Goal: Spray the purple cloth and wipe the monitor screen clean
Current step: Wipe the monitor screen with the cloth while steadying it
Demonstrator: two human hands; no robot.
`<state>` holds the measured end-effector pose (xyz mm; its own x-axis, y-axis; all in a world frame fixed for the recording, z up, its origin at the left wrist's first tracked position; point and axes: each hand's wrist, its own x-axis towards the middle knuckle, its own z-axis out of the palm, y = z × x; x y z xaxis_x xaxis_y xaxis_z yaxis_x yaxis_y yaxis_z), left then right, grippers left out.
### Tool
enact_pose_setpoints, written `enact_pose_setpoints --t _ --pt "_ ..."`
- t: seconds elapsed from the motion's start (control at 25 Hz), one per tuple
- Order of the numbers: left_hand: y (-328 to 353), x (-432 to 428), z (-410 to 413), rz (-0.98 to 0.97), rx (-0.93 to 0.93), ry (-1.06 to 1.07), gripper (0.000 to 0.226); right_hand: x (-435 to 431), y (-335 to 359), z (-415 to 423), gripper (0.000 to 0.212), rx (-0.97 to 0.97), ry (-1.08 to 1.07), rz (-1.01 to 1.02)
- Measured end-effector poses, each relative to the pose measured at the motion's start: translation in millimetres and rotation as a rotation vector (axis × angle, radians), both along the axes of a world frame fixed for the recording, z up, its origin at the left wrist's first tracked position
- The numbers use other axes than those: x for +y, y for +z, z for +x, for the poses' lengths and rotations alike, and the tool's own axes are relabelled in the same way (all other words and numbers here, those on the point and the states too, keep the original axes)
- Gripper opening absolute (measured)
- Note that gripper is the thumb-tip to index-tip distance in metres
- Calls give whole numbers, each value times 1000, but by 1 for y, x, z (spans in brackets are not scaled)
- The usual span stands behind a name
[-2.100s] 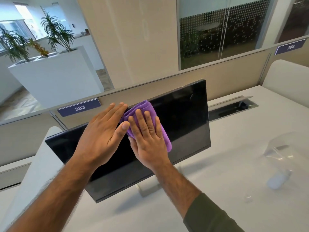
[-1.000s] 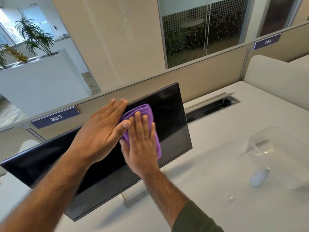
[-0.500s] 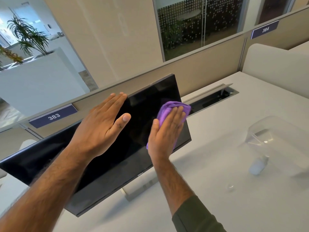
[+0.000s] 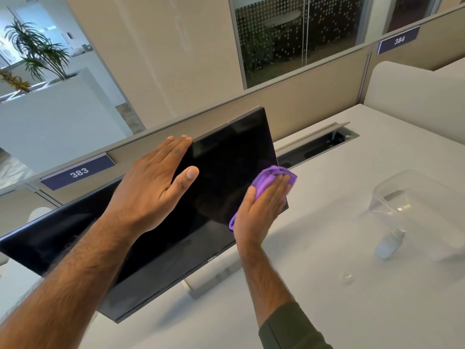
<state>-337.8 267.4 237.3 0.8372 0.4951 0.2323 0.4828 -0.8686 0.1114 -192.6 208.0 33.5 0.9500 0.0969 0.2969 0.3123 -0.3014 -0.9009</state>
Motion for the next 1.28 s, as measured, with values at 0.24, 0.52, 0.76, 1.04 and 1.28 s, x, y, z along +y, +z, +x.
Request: enact_pose_setpoints --t 0.24,0.52,0.76,1.04,1.28 --pt "2 -5 0 6 4 9 91 5 -9 -13 73 163 -60 36" --pt "0 -2 0 7 6 9 90 5 2 -107 74 -408 335 -185" --pt "0 -4 -1 6 12 -7 88 -2 -17 -28 68 103 5 6" --pt "0 -4 0 17 20 2 89 4 -8 -67 71 65 75 10" --pt "11 -3 -11 -22 70 -1 86 3 -14 -70 71 -84 117 -28"
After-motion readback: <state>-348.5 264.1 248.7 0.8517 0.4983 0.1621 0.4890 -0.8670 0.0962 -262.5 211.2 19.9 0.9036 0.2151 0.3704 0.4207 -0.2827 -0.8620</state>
